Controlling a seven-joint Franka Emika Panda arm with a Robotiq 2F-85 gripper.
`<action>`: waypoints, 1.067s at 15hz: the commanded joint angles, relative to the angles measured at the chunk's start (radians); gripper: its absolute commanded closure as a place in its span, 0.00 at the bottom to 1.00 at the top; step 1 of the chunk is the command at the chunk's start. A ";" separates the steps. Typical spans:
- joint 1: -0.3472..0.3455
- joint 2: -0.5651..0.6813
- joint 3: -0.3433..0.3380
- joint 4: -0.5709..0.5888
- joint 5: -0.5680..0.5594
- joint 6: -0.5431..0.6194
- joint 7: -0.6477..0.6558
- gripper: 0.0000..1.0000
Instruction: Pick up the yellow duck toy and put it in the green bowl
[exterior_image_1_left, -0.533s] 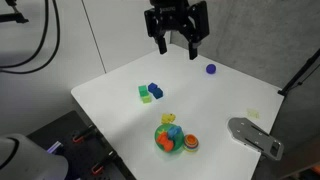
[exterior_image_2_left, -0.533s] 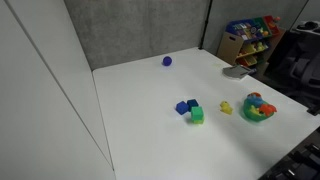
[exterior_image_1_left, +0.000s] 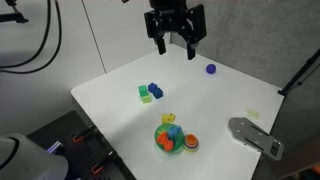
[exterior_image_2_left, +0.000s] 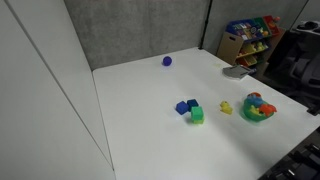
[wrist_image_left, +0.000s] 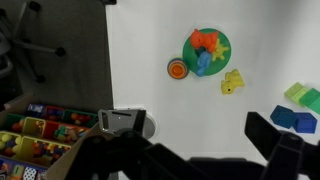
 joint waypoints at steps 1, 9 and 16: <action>0.029 0.055 0.010 0.009 0.032 0.053 0.024 0.00; 0.069 0.251 0.034 0.009 0.124 0.214 0.031 0.00; 0.071 0.452 0.066 -0.040 0.207 0.443 0.061 0.00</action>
